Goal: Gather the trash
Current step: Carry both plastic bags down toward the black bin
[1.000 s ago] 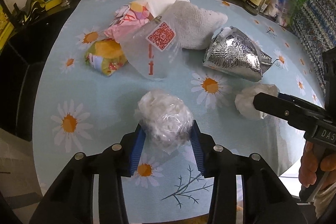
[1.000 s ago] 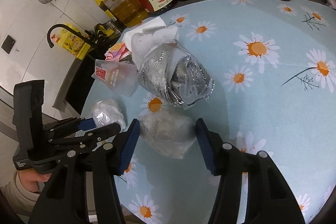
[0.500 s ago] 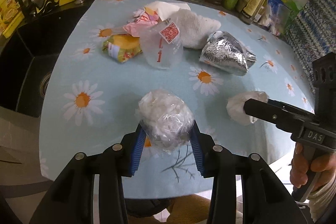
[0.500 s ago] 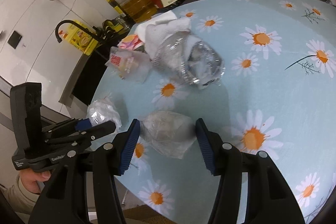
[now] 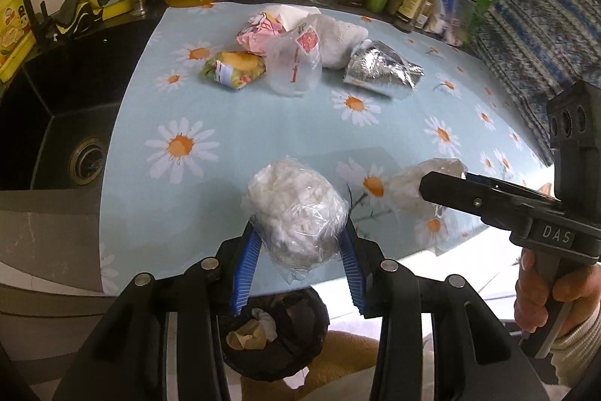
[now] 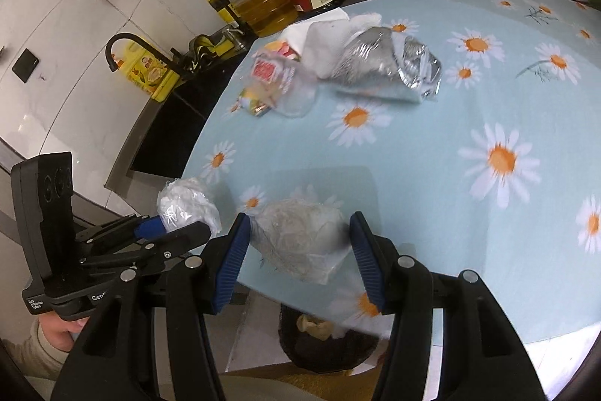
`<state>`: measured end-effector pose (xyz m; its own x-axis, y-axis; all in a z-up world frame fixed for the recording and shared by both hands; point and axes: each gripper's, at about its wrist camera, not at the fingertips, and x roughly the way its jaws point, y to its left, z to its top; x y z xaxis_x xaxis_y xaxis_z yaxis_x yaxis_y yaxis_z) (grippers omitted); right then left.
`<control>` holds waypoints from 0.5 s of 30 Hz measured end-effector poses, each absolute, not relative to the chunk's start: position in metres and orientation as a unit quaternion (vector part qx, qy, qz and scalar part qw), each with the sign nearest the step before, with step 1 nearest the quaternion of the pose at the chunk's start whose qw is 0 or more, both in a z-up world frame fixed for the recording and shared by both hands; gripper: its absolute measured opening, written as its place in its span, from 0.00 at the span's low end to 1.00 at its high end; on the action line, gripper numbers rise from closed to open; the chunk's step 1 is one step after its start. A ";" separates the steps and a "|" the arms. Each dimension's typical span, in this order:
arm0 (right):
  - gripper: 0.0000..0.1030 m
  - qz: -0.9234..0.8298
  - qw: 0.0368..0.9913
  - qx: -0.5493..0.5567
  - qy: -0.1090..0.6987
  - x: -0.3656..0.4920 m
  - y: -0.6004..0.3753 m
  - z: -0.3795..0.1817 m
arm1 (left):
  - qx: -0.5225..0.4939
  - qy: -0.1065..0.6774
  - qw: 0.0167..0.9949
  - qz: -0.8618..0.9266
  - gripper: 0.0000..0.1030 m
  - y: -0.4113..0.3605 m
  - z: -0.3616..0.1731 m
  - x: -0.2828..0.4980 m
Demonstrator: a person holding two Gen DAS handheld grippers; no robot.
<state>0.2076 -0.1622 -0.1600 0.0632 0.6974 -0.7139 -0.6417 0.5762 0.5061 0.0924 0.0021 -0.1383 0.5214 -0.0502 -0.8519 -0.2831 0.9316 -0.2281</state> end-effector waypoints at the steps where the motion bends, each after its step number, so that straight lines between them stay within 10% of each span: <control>1: 0.53 0.457 0.731 0.029 0.506 0.202 -0.162 -0.159 | -0.171 0.484 0.856 0.065 0.38 0.003 -0.138 0.089; 15: 0.53 0.417 0.746 0.038 0.518 0.130 -0.153 -0.163 | -0.172 0.496 0.851 0.013 0.38 0.014 -0.151 0.031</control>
